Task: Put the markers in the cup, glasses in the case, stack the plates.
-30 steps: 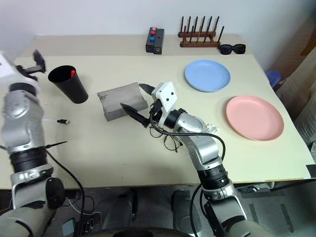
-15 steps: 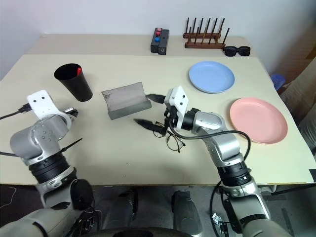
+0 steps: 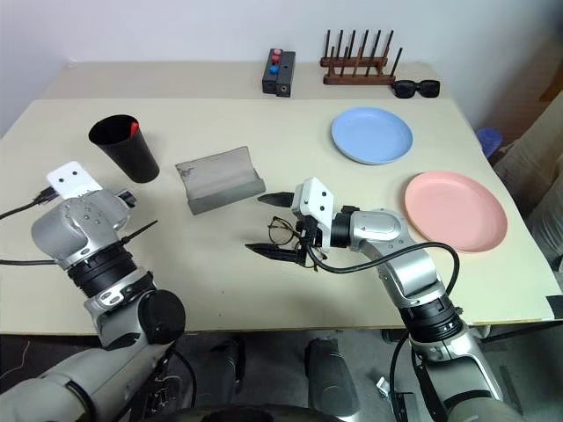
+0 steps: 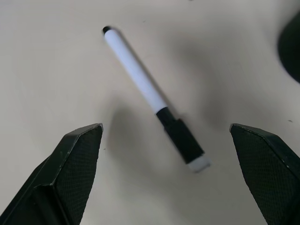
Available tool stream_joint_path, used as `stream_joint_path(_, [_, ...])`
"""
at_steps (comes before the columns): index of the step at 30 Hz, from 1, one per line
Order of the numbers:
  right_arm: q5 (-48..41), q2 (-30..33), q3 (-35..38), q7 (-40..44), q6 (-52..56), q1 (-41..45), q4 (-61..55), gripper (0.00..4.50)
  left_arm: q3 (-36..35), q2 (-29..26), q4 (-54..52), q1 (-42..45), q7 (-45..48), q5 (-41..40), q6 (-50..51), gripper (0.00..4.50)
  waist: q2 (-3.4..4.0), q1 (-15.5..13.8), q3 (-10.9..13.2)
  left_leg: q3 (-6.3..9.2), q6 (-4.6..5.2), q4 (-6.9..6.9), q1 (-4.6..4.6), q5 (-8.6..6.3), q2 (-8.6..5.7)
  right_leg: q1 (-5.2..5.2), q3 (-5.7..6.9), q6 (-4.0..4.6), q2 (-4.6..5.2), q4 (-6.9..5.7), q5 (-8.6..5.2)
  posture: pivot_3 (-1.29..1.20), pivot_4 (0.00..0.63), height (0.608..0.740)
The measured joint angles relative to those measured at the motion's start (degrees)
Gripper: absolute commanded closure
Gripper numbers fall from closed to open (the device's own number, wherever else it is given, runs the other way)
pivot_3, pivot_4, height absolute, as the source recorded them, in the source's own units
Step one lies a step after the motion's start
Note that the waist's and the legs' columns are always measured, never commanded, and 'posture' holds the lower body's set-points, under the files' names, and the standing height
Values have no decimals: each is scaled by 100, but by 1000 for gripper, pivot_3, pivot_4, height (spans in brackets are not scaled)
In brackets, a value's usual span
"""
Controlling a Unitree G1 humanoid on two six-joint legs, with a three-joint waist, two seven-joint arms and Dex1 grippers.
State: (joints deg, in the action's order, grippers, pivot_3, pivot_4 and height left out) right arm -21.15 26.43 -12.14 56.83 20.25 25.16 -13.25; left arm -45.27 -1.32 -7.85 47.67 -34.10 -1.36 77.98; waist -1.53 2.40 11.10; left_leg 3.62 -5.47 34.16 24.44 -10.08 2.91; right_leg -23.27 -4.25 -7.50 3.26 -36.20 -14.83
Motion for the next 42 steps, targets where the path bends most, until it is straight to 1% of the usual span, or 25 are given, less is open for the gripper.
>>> stream_joint_path(2, [15,-2,0,-4,-9,-18,0,0,-119,33,39,31,-16,16,25,1757,0,0,0,0,0,0,0,0,0,0,0,0,0,0,0,0,150,740])
stream_joint_path(3, [18,-2,0,-4,-21,-32,0,0,-160,38,55,32,-27,35,25,2312,0,0,0,0,0,0,0,0,0,0,0,0,0,0,0,0,150,740])
stream_joint_path(6, [22,-3,0,-5,-48,-39,0,0,-242,39,55,46,-84,80,-24,3723,0,1,0,0,-1,0,0,0,0,0,0,0,0,0,0,0,150,740])
stream_joint_path(7, [24,-3,0,-7,-58,-40,0,0,-271,38,55,47,-95,89,-40,4293,0,1,0,0,-1,0,0,0,0,0,0,0,0,0,0,0,150,740])
stream_joint_path(8, [25,-3,0,-8,-62,-40,0,0,-279,38,55,49,-95,89,-74,4405,0,1,0,0,-1,0,-1,0,0,0,0,0,0,0,0,0,150,740])
stream_joint_path(17, [74,-2,-14,4,-73,-46,0,0,-248,27,55,28,-12,93,-208,4405,0,-1,0,0,-2,0,0,0,0,1,0,0,0,0,0,0,150,740])
stream_joint_path(19, [90,-3,-46,5,-88,-46,1,0,-61,-14,55,-61,50,124,-331,4405,0,1,0,0,-2,0,0,1,0,1,0,0,0,0,1,0,150,740])
stream_joint_path(21, [115,-5,-74,8,-103,-47,2,0,-25,-24,55,-86,111,130,-540,4405,0,-1,0,0,-2,0,0,1,0,1,0,0,0,0,1,0,150,740])
stream_joint_path(23, [134,-5,-89,14,-123,-51,2,0,168,-161,22,-235,286,122,-1108,4405,0,4,0,0,-2,-1,-1,1,0,0,0,0,0,0,1,0,150,740])
stream_joint_path(24, [144,-4,-92,18,-145,-70,3,0,447,-386,-39,-438,520,131,-1659,4405,0,20,0,-1,-3,-5,-1,1,1,-3,-1,1,0,-1,1,0,150,740])
stream_joint_path(26, [175,-6,-93,15,-177,-88,21,0,795,-696,-206,-623,911,129,-2425,4405,0,7,0,0,-7,-9,0,3,1,-5,0,1,0,-1,1,0,150,740])
stream_joint_path(28, [189,-200,-75,-135,-231,-11,147,0,1392,-1177,-247,-885,1508,184,-3477,4405,1,-2,-1,-1,-12,-10,-2,7,1,-3,-1,3,0,-2,2,0,150,740])
stream_joint_path(32, [169,-758,-3,-615,-251,323,327,0,2239,-1599,57,-986,2088,348,-4680,4405,1,-46,-1,-2,-15,0,-1,10,1,3,0,12,1,-1,5,0,150,740])
stream_joint_path(35, [92,-1031,223,-999,-196,502,353,0,2642,-1774,464,-984,2279,467,-5294,4405,1,-53,-1,-2,-14,-2,-1,9,1,3,-1,11,2,1,6,0,150,740])
stream_joint_path(42, [-38,-1496,466,-1660,16,587,465,0,2845,-1750,1254,-1014,2390,464,-6037,4405,2,-30,-1,-1,-13,-10,0,10,2,-3,0,8,1,-2,7,0,150,740])
